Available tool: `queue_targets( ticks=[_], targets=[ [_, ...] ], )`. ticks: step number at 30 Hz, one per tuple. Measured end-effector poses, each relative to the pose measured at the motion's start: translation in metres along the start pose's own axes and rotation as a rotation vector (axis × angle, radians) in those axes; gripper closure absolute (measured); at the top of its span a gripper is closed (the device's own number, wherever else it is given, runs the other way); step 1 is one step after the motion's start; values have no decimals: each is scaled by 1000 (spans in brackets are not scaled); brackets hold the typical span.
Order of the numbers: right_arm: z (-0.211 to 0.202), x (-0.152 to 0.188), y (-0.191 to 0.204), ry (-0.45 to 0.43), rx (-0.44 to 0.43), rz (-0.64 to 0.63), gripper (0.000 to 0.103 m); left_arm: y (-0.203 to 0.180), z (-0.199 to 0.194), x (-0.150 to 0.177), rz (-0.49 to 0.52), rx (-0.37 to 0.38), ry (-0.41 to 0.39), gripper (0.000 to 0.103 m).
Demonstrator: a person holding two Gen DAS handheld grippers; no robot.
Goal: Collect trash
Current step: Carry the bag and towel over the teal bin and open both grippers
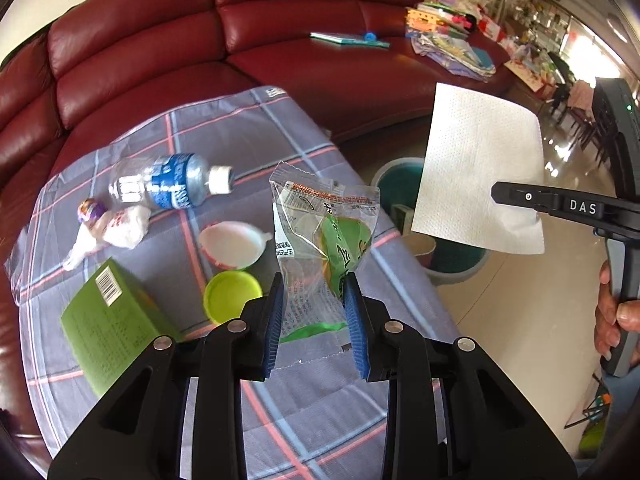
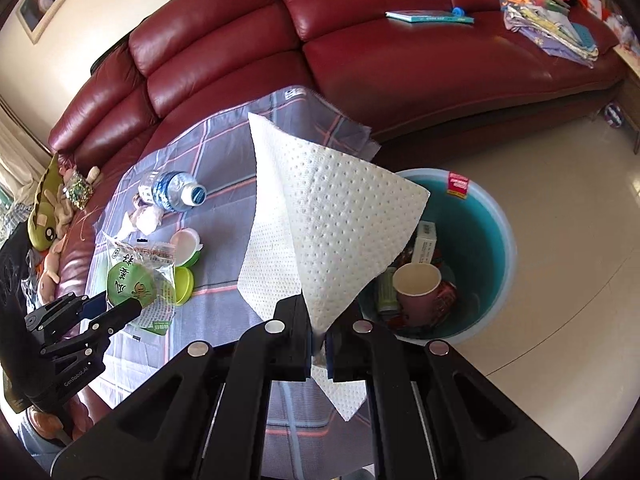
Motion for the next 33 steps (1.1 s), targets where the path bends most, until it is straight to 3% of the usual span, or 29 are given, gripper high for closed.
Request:
queue_targets(
  ticks=[13,27,30,32,33],
  targets=[
    [7,-29,-97,7,136,109,98,-94,80,-65,130,149,44,73],
    [43,-38,-129,88,204,135,98,-115,156,-79,130,197,136,72],
    [48,-40,-131,98,208,136,98,-114,166,-81,118,205,151,59],
    [50,-41,-132,104,212,140,98,-113,170,-83,116,197,152,35],
    [52,-41,-133,107,214,141,98,-112,170,-84,116,192,146,31]
  ],
)
Point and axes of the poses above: each gripper's, at about its wrist camera, not at the fingertips, and z roughly the way its jaws point, y to its left, x to its underside, the point moved 10 cm from there along z, roughly the way its jaws point, and after that the axes turned 7 degrees about z, right-handed, at the moved point
